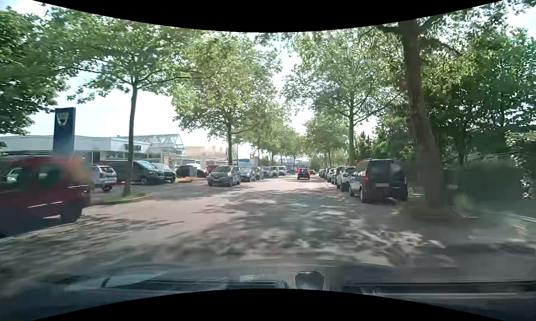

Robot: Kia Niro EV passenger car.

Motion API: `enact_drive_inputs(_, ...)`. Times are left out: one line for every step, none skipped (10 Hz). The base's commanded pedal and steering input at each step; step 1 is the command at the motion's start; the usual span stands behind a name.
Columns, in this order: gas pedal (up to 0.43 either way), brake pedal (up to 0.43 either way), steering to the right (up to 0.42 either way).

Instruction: Follow the waypoints while adhering to traffic rules and regulations

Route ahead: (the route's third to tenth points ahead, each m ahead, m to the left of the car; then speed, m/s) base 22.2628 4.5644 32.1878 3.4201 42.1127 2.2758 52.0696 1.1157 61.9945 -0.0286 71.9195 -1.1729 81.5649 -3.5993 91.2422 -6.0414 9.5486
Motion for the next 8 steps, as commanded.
enact_drive_inputs(0.118, 0.0, 0.043)
enact_drive_inputs(0.118, 0.0, 0.04)
enact_drive_inputs(0.118, 0.0, 0.037)
enact_drive_inputs(0.118, 0.0, 0.03)
enact_drive_inputs(0.118, 0.0, 0.027)
enact_drive_inputs(0.118, 0.0, 0.021)
enact_drive_inputs(0.11, 0.0, 0.016)
enact_drive_inputs(0.11, 0.0, 0.015)
